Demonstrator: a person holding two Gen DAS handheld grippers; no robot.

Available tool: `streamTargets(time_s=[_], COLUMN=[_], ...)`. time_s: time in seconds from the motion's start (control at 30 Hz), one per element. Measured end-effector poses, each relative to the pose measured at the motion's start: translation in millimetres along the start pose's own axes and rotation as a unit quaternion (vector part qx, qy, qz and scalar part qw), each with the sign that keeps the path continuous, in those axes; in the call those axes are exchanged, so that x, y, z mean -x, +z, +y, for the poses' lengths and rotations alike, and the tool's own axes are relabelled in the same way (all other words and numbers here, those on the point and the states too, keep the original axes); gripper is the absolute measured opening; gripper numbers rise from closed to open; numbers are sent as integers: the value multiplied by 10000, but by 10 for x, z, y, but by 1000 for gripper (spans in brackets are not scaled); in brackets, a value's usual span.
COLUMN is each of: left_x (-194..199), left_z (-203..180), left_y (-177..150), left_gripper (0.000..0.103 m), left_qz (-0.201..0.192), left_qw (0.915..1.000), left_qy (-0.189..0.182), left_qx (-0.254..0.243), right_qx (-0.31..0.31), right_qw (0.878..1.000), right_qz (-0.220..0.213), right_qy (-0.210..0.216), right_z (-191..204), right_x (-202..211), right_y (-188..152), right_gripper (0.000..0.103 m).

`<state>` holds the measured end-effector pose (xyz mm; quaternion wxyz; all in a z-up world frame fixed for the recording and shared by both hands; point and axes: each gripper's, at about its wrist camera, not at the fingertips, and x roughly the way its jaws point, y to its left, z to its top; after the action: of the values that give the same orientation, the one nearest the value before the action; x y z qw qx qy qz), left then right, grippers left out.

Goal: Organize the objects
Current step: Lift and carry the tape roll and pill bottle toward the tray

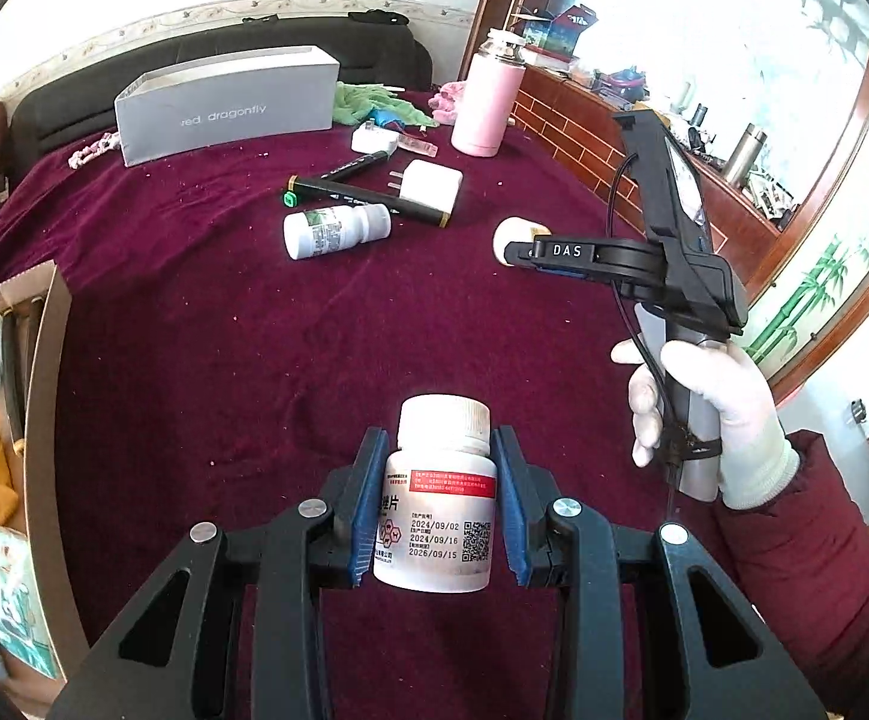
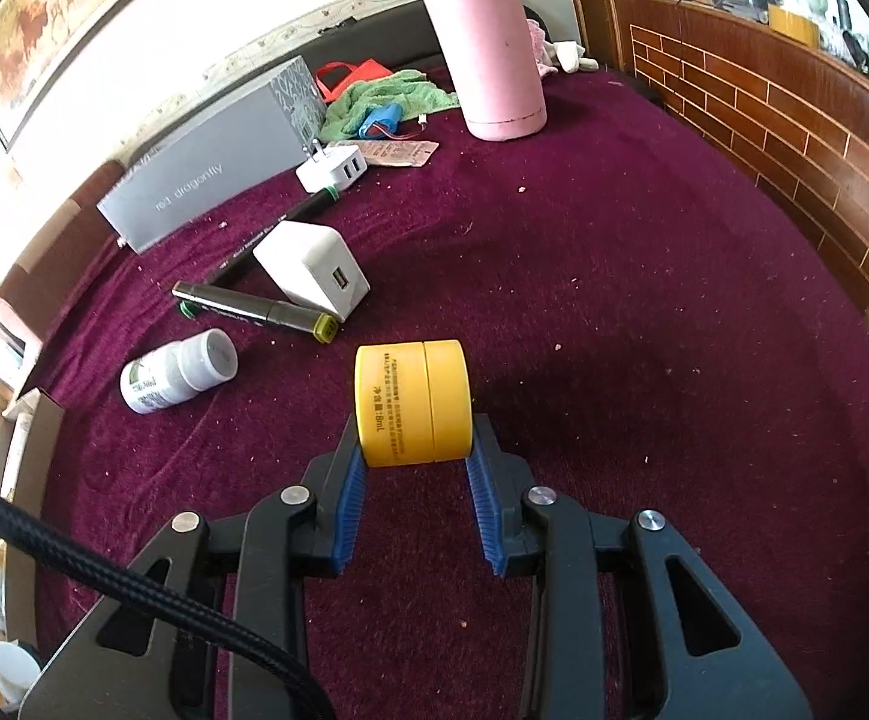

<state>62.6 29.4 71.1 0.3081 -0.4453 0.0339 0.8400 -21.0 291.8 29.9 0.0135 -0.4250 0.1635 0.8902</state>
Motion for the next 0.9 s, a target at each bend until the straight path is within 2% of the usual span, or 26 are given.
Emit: streamTargets(time_s=[0.2,0.37,0.5,0.67,0.77,0.9], left_x=[-8,-44,-13,-70,-227,-335], left_z=[-16,13,6,22,56,128], left_y=[-26,-70,-130,-149,-167,-231], left_gripper=[30,30,30,30,30,30], left_qz=[-56,-10,-21,35,193,341], left_qw=[10000,9999,10000,9999,9996,9988], left_qy=[-22,-49,-26,3,82,185], left_qx=[22,90,47,119,189,285], right_qx=[269,699,992,921,936,819], right_qw=[9994,9973,9940,9941,9928,9941], right_qz=[112,116,154,311,368,321], right_qy=[-178,-209,-426,-480,-644,-629], right_z=[203,467,564,536,570,594], right_x=[266,514,519,567,472,367], right_y=[-117,-376,-503,-609,-615,-604], right_gripper=[30,30,30,30,30,31])
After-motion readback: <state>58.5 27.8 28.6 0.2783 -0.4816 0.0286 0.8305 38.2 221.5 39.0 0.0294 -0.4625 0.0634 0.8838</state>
